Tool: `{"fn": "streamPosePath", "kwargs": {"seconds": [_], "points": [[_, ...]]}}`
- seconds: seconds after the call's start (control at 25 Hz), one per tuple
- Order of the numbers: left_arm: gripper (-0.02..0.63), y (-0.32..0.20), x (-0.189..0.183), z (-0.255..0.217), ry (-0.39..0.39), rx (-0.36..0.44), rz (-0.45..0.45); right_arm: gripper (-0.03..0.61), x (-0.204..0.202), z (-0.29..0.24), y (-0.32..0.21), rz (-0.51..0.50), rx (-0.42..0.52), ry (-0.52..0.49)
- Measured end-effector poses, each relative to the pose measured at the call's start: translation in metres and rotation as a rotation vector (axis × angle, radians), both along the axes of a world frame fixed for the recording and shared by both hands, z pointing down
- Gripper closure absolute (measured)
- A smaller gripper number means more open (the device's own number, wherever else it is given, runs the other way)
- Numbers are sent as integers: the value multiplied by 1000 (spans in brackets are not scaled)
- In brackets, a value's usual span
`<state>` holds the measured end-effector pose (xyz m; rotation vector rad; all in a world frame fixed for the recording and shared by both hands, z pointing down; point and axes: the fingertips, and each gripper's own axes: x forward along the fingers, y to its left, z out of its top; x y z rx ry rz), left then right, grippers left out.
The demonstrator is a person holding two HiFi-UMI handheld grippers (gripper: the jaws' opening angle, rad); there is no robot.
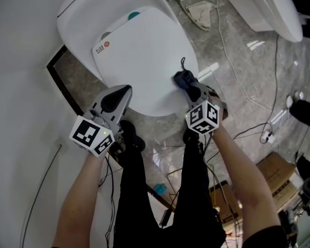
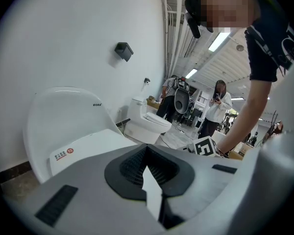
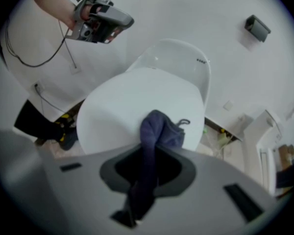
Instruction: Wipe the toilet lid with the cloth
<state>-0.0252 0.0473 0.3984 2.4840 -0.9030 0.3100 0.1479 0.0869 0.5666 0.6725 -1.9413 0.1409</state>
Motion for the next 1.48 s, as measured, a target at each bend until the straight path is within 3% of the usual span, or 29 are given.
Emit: {"fn": "streamPosePath", "kwargs": {"seconds": [0.68,1.2,1.48], "points": [[600,-1,2,1,3,-2,5,509,-28,-1,45,-33,-47,-46],[600,2,0,0,0,-2,2,510,-77,-15,71,-28,-138,-201],[600,6,-2,-2,1,-2,-1,510,-88,-36,57,61,-162,-317]]}}
